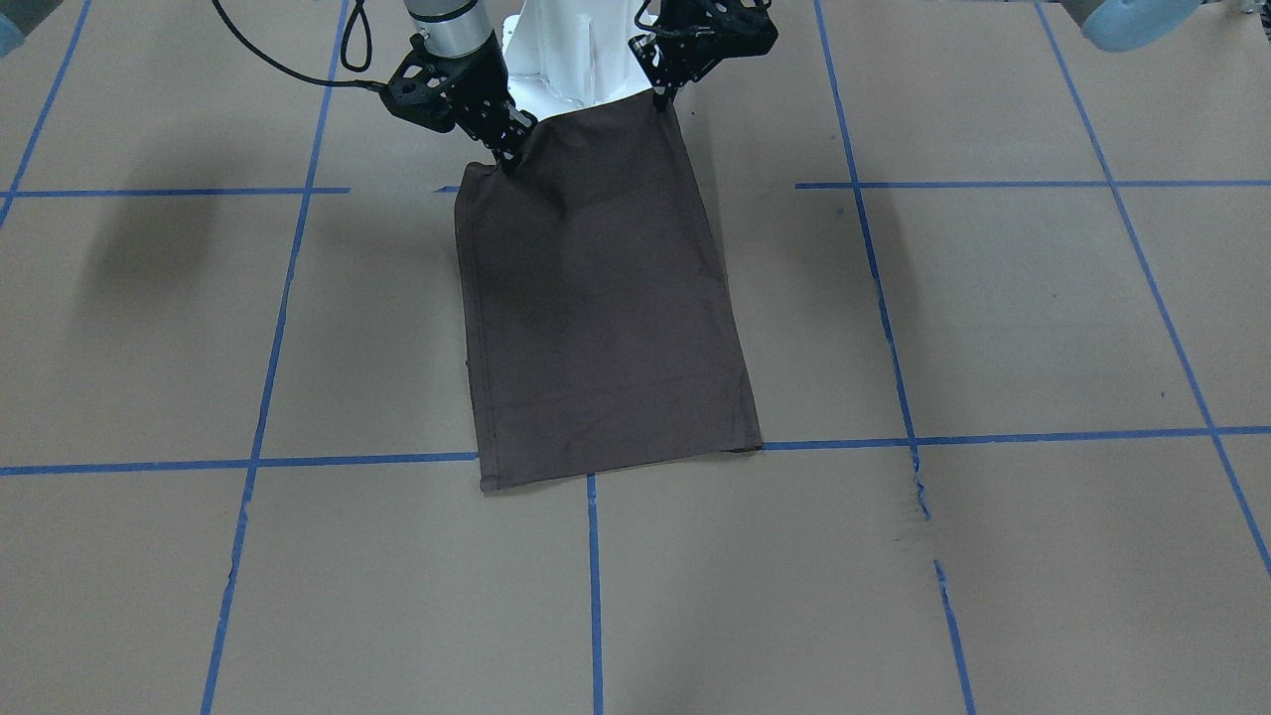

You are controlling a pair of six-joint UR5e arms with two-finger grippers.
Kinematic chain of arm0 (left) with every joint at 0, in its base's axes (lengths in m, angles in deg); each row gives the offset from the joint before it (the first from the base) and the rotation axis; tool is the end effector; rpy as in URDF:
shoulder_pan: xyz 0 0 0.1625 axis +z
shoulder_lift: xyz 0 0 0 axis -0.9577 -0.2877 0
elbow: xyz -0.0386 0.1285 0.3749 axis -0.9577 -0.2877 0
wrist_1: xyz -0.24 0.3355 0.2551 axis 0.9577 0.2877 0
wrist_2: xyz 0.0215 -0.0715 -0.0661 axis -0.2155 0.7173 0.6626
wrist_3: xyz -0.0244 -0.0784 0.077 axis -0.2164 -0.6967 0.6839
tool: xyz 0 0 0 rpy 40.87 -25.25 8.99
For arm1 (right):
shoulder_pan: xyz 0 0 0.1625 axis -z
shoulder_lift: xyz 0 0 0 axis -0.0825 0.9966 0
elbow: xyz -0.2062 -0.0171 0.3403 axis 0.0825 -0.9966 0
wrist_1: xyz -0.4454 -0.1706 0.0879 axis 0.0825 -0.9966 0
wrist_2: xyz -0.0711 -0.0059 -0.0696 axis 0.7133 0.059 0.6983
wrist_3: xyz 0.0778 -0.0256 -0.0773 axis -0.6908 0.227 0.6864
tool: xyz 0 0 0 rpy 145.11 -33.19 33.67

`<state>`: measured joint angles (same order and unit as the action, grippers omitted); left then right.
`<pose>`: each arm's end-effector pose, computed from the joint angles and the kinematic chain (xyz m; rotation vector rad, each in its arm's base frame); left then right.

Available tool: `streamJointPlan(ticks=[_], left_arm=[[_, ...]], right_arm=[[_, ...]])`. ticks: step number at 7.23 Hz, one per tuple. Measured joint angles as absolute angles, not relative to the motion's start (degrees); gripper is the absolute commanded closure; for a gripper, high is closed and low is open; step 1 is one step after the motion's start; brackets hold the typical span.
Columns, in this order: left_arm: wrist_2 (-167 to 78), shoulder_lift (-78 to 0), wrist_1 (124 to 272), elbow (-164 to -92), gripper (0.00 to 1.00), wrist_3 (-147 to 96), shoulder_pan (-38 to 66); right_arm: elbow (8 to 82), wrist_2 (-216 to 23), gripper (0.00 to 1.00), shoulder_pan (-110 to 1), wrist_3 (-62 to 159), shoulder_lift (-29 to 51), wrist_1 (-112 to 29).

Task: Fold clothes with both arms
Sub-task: 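Grasp the shirt's near corners with both grippers and fold them farther over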

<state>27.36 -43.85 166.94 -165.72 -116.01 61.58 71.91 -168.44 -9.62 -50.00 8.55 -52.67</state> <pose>0.4881 -0.2306 0.0863 -0.0820 1.0176 -0.3955 -0.5380 -0.2653 0.1426 -0.1703 -0.9630 0.5917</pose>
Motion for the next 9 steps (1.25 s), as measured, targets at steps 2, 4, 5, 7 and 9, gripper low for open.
streamJointPlan(ticks=[2,4,5,7,9], left_arm=[[28.4,-46.1,167.4,-161.3,1.0,-113.0,53.6],[30.2,-48.3,171.7,-153.4,1.0,-108.6,46.3],[30.6,-48.7,175.5,-149.1,1.0,-107.7,44.4],[30.8,-49.0,179.7,-144.8,1.0,-107.3,43.1],[30.8,-49.2,180.3,-144.0,1.0,-107.3,42.6]], right_arm=[[67.0,-168.8,1.0,-15.3,-47.4,6.0,-48.1],[57.2,-172.4,1.0,-23.0,-45.1,-0.5,-46.4],[52.2,-174.7,1.0,-26.2,-44.7,-3.0,-44.3],[45.8,-176.5,1.0,-28.9,-44.0,-4.9,-40.1],[41.1,-176.8,1.0,-29.4,-43.8,-7.8,-38.1]])
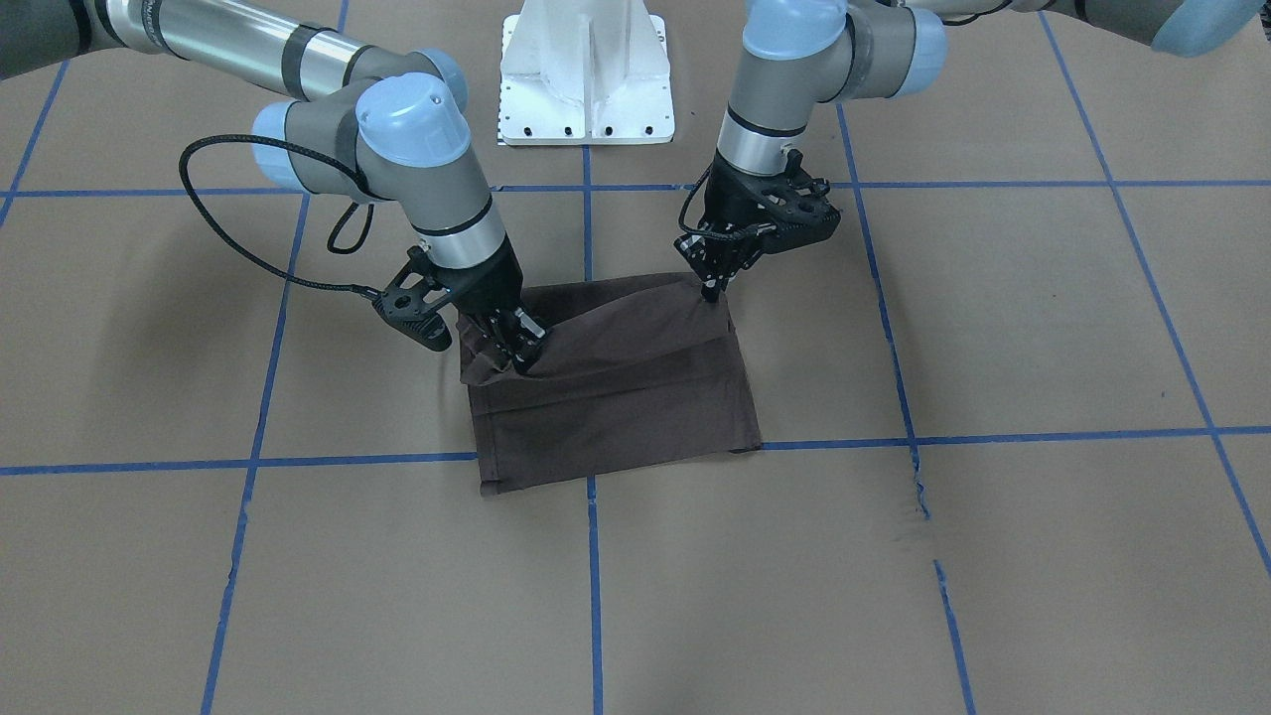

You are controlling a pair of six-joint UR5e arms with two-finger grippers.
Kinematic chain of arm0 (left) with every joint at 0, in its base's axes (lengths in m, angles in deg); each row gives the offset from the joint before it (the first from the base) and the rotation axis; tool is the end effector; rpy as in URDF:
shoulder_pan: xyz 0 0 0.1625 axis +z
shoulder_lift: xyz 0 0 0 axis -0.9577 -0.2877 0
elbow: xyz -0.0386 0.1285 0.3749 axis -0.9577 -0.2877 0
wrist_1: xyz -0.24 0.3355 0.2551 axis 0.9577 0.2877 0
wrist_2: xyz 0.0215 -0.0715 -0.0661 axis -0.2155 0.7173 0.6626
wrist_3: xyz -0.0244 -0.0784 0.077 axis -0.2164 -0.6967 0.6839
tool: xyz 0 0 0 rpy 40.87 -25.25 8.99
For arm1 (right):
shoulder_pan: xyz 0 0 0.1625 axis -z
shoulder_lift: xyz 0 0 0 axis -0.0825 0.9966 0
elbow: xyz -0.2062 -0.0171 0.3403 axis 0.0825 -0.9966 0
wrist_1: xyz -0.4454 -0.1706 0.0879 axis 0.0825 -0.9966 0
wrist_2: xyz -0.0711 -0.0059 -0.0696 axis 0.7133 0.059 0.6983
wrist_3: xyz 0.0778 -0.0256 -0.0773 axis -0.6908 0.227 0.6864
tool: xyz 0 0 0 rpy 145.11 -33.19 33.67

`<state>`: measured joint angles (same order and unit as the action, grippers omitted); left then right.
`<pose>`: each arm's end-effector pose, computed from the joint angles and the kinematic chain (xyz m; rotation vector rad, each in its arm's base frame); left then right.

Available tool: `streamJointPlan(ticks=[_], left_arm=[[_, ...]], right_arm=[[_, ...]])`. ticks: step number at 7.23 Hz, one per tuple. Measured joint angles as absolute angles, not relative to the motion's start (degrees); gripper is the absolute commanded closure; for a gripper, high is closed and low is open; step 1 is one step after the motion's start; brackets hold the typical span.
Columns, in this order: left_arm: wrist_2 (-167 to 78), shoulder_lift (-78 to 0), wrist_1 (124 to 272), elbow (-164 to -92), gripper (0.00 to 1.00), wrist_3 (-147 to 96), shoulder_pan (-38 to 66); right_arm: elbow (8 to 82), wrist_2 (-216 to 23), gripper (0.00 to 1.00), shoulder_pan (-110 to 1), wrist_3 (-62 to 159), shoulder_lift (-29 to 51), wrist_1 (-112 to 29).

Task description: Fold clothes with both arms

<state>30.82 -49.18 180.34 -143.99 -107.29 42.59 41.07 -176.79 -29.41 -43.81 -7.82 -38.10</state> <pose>0.5120 -0.4435 0.1542 0.0980 0.9729 -0.5367 -0.5733 -0.5186 0.1653 -0.0858 -1.0012 0.7369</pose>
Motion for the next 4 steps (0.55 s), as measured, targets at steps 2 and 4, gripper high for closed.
streamJointPlan(ticks=[2,4], left_arm=[[30.8,-51.7,184.0,-138.0,0.01,-107.8,39.4],[30.9,-57.5,190.9,-123.8,0.0,-103.7,33.2]], right_arm=[[36.1,-176.8,0.05,-30.0,-43.7,-11.3,-37.6],[24.5,-179.1,0.0,-33.6,-42.1,-17.1,-33.3]])
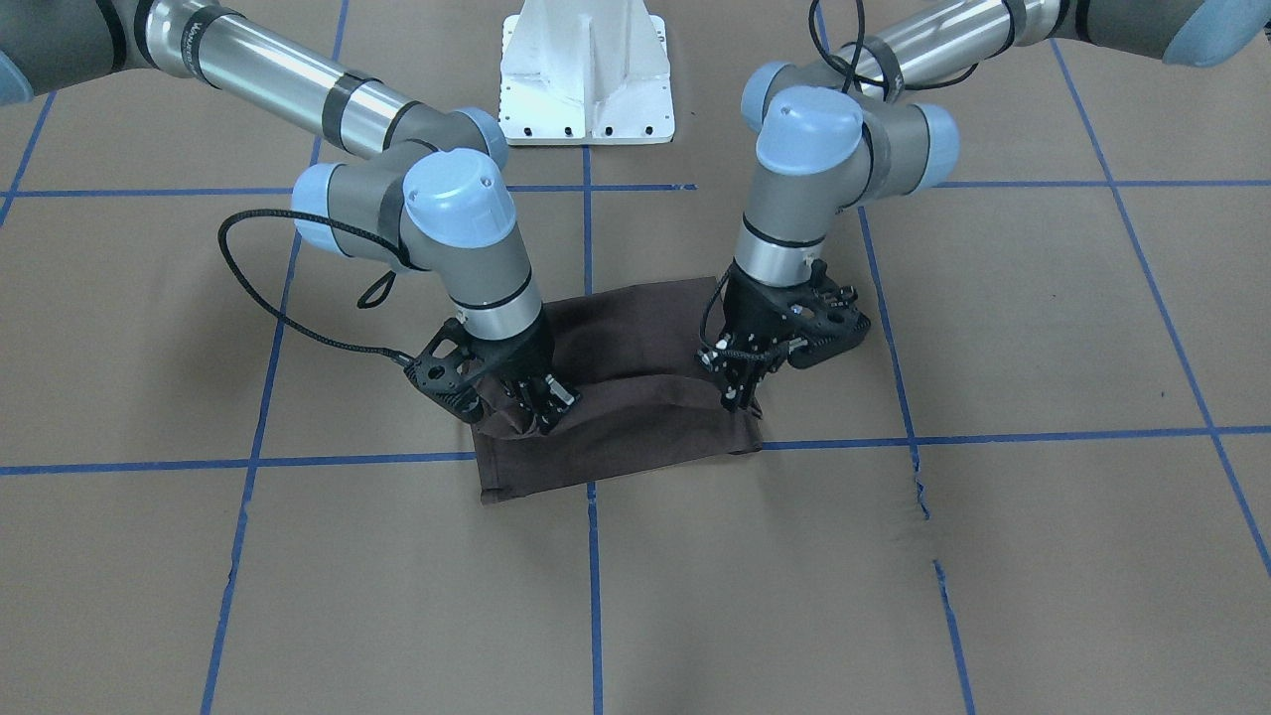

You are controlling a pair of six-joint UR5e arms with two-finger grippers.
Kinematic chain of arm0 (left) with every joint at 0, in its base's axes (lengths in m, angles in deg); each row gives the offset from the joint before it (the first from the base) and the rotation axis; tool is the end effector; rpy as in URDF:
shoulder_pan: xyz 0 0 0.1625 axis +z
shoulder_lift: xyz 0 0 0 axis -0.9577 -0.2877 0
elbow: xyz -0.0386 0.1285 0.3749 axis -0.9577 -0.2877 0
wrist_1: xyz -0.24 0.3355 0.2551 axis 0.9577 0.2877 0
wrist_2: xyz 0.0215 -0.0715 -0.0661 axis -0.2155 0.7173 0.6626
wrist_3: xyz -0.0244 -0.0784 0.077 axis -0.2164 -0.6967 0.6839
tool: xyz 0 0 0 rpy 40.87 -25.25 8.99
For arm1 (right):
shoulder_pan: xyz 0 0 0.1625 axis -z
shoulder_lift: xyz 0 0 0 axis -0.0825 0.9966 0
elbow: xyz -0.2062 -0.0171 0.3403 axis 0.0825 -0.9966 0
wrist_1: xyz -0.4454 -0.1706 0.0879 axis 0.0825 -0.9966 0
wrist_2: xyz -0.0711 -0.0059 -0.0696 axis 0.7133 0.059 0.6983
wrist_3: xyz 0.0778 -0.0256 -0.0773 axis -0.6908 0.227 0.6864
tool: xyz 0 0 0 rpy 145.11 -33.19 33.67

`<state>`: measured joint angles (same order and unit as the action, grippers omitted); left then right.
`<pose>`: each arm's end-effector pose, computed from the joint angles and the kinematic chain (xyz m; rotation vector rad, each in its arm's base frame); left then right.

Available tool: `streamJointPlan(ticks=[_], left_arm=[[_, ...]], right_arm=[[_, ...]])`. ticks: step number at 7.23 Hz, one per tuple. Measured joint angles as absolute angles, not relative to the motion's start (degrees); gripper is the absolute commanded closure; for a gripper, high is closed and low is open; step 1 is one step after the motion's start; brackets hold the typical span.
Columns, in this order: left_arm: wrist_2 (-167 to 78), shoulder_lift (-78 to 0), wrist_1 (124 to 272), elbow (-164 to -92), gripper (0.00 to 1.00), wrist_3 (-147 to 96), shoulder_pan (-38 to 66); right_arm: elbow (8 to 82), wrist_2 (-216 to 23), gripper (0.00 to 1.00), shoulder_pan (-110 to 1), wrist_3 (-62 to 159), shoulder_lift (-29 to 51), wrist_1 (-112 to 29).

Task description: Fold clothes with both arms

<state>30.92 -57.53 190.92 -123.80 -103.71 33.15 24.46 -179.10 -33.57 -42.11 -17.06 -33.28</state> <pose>0.5173 -0.5929 0.1986 0.1996 0.9400 -0.6338 -0.5996 -0.6050 0.1763 -0.0827 -0.9673 0.7686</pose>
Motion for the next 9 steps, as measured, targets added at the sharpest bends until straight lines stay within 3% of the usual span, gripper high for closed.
streamJointPlan(ticks=[2,5,9], left_arm=[[31.4,-59.9,193.6,-117.6,0.0,-97.4,28.9],[36.2,-59.3,194.0,-118.0,0.0,-93.9,27.4],[48.5,-44.3,192.2,-134.6,0.0,-74.7,18.9]], right_arm=[[16.1,-182.9,0.0,-38.6,-36.3,-20.0,-28.1],[15.1,-188.4,0.0,-44.8,-27.0,-18.8,-27.5],[27.1,-203.4,0.0,-59.8,7.3,0.5,-27.7]])
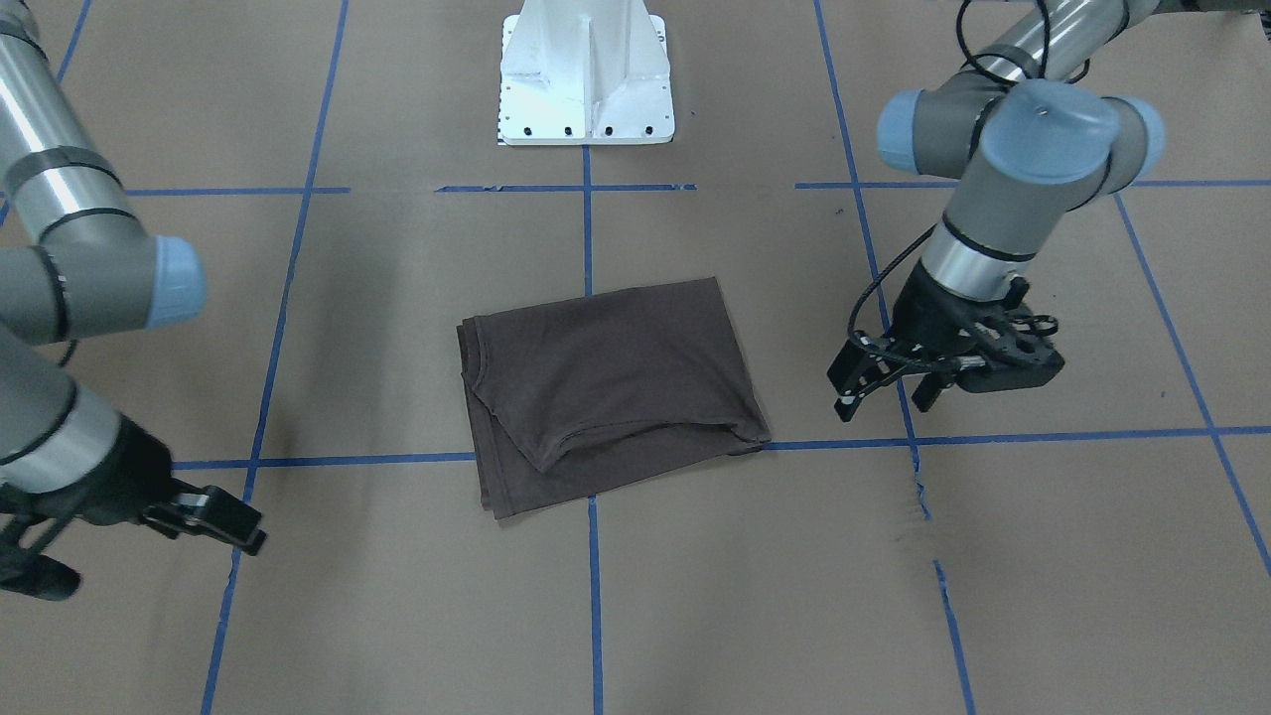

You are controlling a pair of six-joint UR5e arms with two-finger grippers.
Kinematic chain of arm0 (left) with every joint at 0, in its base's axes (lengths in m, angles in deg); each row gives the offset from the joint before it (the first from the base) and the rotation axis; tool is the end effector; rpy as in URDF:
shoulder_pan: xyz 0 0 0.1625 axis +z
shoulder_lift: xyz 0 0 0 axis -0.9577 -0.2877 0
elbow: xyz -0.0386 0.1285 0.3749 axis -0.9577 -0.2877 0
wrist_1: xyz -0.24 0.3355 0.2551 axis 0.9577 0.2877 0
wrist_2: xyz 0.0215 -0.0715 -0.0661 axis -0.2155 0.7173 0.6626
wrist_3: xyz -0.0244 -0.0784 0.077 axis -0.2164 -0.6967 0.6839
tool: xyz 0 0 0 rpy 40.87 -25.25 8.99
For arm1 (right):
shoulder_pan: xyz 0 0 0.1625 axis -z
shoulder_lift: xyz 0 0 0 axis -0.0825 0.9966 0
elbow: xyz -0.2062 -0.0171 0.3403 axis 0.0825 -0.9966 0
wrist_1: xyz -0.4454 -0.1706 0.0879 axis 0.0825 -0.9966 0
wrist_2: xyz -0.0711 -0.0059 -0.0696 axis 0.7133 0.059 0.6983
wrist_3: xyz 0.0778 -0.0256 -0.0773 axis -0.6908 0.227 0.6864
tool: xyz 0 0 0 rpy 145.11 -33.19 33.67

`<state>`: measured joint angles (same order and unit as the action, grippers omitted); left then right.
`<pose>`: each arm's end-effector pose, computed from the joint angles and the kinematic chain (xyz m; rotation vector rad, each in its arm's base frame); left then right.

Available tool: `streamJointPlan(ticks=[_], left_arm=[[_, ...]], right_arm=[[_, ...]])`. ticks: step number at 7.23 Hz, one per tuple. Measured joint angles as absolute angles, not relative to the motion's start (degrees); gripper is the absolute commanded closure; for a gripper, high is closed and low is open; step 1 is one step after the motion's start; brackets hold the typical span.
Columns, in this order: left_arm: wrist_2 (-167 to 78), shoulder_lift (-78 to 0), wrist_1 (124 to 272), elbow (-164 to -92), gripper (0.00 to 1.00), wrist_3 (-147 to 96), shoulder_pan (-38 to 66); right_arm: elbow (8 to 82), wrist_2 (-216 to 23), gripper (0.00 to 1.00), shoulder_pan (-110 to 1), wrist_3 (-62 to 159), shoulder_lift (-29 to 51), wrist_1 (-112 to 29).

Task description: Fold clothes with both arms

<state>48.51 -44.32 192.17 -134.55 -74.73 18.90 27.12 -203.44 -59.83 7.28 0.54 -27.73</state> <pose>0.3390 -0.6221 0.2603 0.2827 0.9456 -0.2540 -0.2818 -0.7346 0.3733 0.0999 -0.9745 0.2561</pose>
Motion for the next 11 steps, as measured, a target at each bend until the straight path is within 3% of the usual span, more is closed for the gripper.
streamJointPlan(ticks=[3,5,7,11], left_arm=[[56.3,-33.6,187.7,-137.5,0.0,-43.1,3.1],[58.7,-30.2,181.8,-135.5,0.0,-15.1,-9.1],[59.3,-28.2,178.7,-132.7,0.0,3.5,-17.5],[61.8,-22.0,182.2,-132.6,0.0,5.3,-19.3]], right_arm=[[30.6,-209.5,0.0,-70.2,35.1,15.0,-27.7],[33.0,-210.6,0.0,-75.6,49.8,24.5,-27.7],[39.9,-210.9,0.0,-78.4,58.5,33.0,-32.6],[53.7,-209.9,0.0,-85.6,71.0,35.0,-60.1]])
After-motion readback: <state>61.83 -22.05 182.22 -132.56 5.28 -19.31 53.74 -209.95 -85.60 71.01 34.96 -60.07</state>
